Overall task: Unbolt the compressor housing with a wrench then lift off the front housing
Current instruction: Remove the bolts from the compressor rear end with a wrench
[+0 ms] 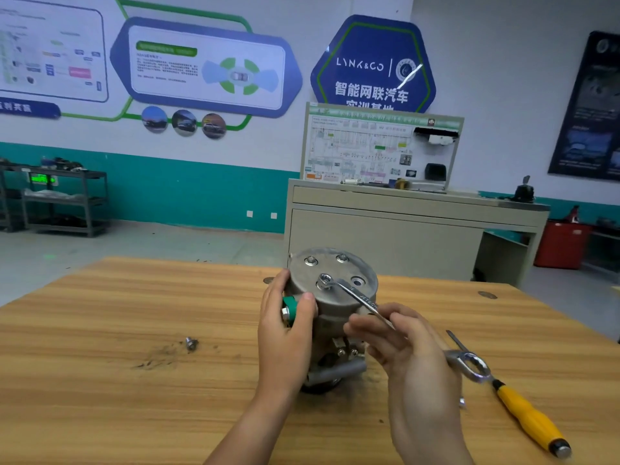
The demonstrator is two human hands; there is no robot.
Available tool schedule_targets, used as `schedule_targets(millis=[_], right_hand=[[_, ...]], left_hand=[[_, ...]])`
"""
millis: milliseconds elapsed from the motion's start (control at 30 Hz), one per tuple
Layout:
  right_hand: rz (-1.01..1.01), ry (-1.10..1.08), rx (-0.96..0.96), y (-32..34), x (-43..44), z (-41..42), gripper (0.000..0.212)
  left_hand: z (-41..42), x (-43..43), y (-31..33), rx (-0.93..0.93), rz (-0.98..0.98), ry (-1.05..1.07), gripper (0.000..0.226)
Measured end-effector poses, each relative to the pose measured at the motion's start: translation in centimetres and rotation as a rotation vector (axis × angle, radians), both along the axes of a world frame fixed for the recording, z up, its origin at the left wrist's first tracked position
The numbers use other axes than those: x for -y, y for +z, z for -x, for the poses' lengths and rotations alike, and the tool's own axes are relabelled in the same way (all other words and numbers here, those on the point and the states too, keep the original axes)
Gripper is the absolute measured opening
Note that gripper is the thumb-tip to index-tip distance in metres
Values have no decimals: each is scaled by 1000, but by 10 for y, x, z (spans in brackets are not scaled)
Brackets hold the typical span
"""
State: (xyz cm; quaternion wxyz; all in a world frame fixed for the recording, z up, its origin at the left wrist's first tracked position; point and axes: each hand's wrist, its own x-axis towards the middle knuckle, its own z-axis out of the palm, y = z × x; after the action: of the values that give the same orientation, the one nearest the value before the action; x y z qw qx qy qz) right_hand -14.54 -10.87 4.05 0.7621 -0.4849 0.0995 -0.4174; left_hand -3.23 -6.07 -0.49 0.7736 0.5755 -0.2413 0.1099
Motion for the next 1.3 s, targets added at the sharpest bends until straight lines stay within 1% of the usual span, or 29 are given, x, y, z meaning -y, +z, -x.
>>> schedule_targets(millis=[67, 133, 200, 267, 300, 333, 400, 433, 533, 633, 700, 800, 933, 1067, 1133, 1300], right_hand=[[-18, 17, 0, 0, 2, 0, 23], [39, -4, -26, 0, 1, -2, 25], [185, -87, -47, -2, -3, -5, 31], [391, -148, -48, -3, -12, -9, 25], [463, -152, -40, -3, -17, -10, 21], [504, -162, -28, -5, -20, -11, 23], [493, -202, -14, -10, -20, -11, 25], [445, -211, -5, -11, -18, -10, 26], [247, -196, 17, -11, -10, -5, 40], [129, -164, 18, -8, -2, -3, 34], [75, -144, 23, -7, 2, -4, 30], [115, -167, 12, -8, 4, -4, 31], [245, -229, -27, -12, 3, -3, 33], [328, -278, -14, -13, -2, -4, 36], [358, -307, -13, -12, -1, -5, 36], [388, -382, -33, -10, 8, -5, 36]], left_hand=[[0, -1, 3, -30, 34, -23, 35], [-3, -4, 4, -57, 59, -30, 34], [-7, -7, 3, -53, 40, -35, 34], [-9, -9, 3, -13, -16, -31, 37], [-9, -9, 3, 12, -46, -23, 39], [-10, -9, 3, 36, -67, -14, 40], [-10, -6, 3, 67, -87, -8, 40], [-10, -4, 2, 73, -90, -10, 41], [-13, -1, 4, 100, -89, -23, 47], [-22, -1, 9, 172, -148, -45, 53], [-25, 0, 12, 184, -172, -55, 57], [-23, 3, 11, 195, -145, -97, 51], [-18, 5, 5, 189, -101, -128, 43], [-13, 7, 3, 192, -102, -79, 37], [-12, 7, 4, 198, -93, -57, 40], [-14, 6, 3, 229, -149, -41, 33]])
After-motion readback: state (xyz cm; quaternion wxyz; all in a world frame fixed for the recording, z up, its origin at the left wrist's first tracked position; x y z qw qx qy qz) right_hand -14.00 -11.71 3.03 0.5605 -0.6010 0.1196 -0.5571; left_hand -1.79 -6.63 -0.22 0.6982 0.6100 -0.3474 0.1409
